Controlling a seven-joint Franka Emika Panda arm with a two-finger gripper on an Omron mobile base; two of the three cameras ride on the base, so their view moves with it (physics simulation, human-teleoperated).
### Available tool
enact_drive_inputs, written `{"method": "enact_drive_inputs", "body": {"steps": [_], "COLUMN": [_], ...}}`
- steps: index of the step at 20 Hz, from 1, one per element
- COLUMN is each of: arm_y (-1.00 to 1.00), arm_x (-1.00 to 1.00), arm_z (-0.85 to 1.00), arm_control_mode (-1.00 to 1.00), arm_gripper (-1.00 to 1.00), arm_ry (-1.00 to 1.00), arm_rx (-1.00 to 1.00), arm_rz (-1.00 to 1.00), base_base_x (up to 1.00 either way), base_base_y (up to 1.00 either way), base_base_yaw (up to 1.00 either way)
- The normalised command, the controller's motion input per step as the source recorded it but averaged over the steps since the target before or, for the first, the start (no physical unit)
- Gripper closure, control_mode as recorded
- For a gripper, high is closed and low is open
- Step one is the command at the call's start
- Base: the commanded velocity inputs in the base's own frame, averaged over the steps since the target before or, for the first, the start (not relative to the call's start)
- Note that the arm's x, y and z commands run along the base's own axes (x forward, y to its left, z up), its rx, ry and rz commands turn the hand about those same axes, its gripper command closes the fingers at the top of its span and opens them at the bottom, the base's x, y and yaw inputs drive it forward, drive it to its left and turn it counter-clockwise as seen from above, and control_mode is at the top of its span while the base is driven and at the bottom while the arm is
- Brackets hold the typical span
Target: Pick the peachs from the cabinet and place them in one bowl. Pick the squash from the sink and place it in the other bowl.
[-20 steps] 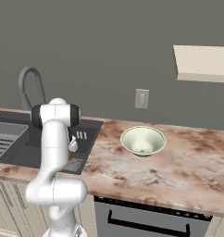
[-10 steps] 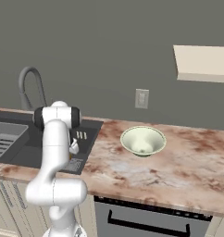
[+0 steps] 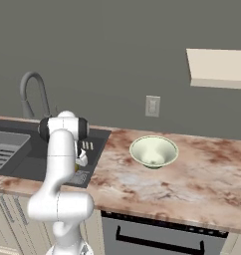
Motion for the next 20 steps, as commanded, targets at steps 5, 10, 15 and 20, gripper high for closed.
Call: {"method": "enact_drive_inputs", "body": {"steps": [5,10,15,20], "arm_y": [0.00,0.04,0.21,0.05], "arm_x": [0.00,-0.14,-0.18,0.00], "arm_z": [0.00,0.02,0.04,0.00], "arm_control_mode": [-1.00,-1.00,-1.00,-1.00], "arm_gripper": [-1.00,-1.00,-1.00,-1.00], "arm_ry": [0.00,-0.02,-0.01,0.00], "arm_rx": [0.00,0.00,0.00,0.00], "arm_rz": [0.00,0.00,0.00,0.00], "base_base_x": [0.00,0.00,0.00,0.00], "base_base_y": [0.00,0.00,0.00,0.00], "base_base_yaw": [0.00,0.00,0.00,0.00]}}
